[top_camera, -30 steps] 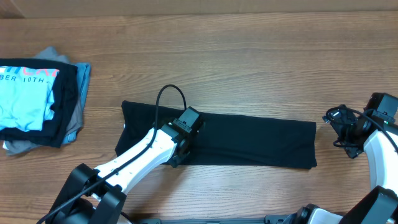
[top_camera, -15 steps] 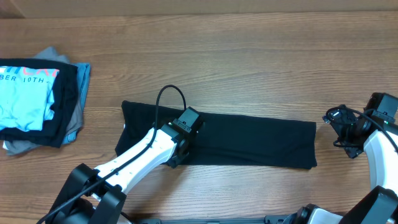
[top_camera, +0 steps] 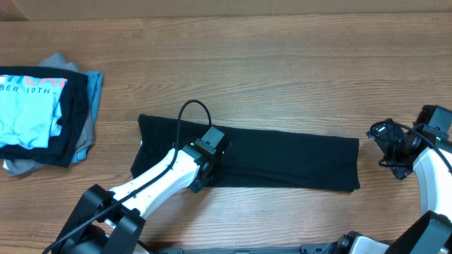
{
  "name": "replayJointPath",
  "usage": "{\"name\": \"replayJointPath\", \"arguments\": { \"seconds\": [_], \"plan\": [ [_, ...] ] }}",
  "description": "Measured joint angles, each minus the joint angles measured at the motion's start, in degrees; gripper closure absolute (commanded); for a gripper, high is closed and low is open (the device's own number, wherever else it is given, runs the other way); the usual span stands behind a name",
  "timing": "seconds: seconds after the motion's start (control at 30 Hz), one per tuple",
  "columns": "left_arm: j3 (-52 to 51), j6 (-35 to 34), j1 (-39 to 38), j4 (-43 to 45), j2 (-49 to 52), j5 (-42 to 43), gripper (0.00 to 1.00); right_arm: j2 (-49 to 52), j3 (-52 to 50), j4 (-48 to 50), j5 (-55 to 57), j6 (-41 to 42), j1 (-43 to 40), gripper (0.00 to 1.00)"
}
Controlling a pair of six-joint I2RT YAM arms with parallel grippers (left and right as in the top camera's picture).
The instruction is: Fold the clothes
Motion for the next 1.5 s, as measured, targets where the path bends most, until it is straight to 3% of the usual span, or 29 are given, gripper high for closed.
{"name": "replayJointPath", "arguments": {
  "seconds": [0.4,1.0,1.07,1.2,1.27,1.5],
  "plan": [
    [3.13,0.63,-0.02,-6.38,0.02,-1.73,0.96,0.00,0.00,-0.02,0.02,0.00,0.00,0.00],
    [3.56,0.61,-0.02,-10.12,0.02,3.23,0.91,0.00,0.00,0.02,0.00,0.00,-0.02,0.00],
    [3.56,0.61,-0.02,-10.12,0.02,3.28,0.83,0.00,0.00,0.02,0.02,0.02,0.00,0.00],
    [3.54,0.76,-0.02,-10.23,0.02,3.63,0.45,0.00,0.00,0.07,0.02,-0.02,0.00,0.00],
    [3.54,0.44,0.00,-10.56,0.02,4.09,0.34,0.00,0.00,0.02,0.02,0.00,0.00,0.00],
    [4.39,0.11,-0.02,-13.77,0.04,5.01,0.34,0.00,0.00,0.02,0.02,0.02,0.00,0.00]
  ]
}}
